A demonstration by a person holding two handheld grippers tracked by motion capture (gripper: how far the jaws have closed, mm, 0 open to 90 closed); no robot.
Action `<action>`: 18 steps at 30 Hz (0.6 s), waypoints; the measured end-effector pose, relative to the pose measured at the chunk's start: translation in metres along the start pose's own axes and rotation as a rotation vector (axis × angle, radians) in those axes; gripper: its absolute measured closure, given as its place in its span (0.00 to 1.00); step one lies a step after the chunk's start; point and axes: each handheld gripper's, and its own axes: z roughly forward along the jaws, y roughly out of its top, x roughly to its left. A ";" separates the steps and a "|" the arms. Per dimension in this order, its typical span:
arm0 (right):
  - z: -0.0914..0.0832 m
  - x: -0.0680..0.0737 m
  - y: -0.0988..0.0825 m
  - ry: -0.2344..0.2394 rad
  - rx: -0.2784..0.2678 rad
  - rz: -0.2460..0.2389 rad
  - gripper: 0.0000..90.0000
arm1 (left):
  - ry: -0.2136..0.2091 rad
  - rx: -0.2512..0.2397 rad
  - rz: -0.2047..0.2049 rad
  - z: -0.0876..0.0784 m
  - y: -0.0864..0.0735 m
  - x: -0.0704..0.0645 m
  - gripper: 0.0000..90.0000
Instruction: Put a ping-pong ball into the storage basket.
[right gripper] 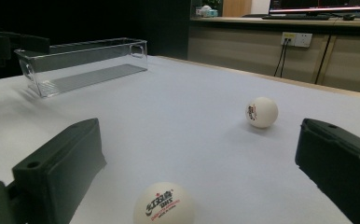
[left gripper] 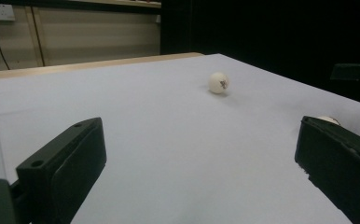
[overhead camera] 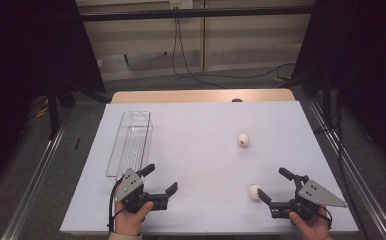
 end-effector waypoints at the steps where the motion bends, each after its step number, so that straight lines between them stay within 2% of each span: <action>1: 0.000 0.000 0.000 0.001 0.001 0.001 0.00 | -0.002 0.002 0.000 0.001 0.000 0.000 0.02; 18: 0.001 0.000 0.000 0.008 0.003 0.007 0.00 | -0.041 0.017 0.016 0.018 0.004 -0.009 0.02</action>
